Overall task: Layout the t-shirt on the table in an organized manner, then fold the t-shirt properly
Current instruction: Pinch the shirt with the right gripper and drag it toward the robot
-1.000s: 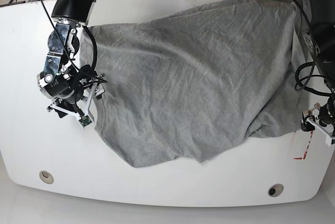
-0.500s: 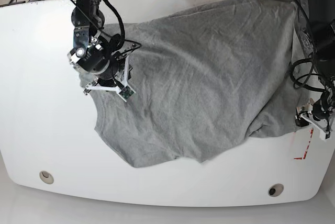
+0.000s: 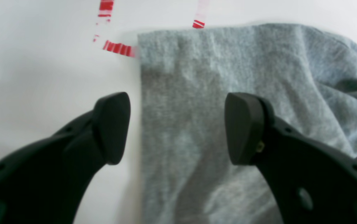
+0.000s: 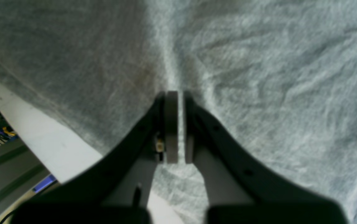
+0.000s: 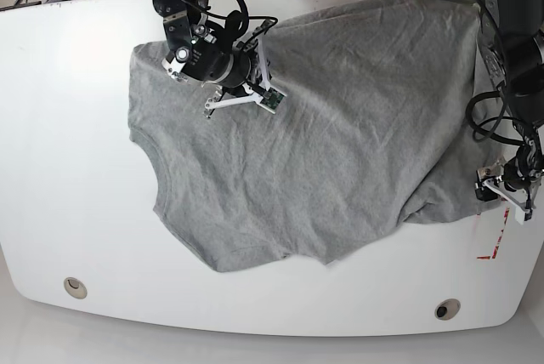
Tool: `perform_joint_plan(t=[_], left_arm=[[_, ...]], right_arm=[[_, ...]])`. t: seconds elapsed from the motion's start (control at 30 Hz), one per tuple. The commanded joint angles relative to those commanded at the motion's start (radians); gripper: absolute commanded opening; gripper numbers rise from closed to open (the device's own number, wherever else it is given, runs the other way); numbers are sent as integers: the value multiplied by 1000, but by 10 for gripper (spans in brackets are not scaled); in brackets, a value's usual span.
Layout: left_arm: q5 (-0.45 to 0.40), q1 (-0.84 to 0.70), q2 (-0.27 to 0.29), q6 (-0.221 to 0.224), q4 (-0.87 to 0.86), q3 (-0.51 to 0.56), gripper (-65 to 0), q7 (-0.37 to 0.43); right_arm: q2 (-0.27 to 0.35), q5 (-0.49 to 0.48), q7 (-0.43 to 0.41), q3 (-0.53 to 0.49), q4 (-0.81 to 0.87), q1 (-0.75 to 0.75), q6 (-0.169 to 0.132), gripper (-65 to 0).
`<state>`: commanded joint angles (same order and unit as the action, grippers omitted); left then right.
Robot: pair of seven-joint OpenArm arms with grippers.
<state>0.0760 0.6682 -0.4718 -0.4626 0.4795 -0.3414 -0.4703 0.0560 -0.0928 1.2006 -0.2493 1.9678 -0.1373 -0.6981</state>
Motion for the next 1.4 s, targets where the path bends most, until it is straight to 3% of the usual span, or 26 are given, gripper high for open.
perform_joint_plan(t=[0.2, 0.6, 1.03, 1.4], left_arm=[[-2, -3, 0, 57, -3, 0, -210, 0], [-2, -46, 0, 60, 2, 0, -206, -5], [-2, -71, -41, 63, -3, 0, -204, -3], [-3, -64, 44, 63, -5, 2, -210, -3]], right_arm=[[12, 0, 0, 3, 0, 0, 0, -623], [37, 0, 0, 5, 0, -2, 0, -623], [57, 2, 0, 5, 2, -2, 0, -623], [57, 0, 0, 5, 3, -2, 0, -623]])
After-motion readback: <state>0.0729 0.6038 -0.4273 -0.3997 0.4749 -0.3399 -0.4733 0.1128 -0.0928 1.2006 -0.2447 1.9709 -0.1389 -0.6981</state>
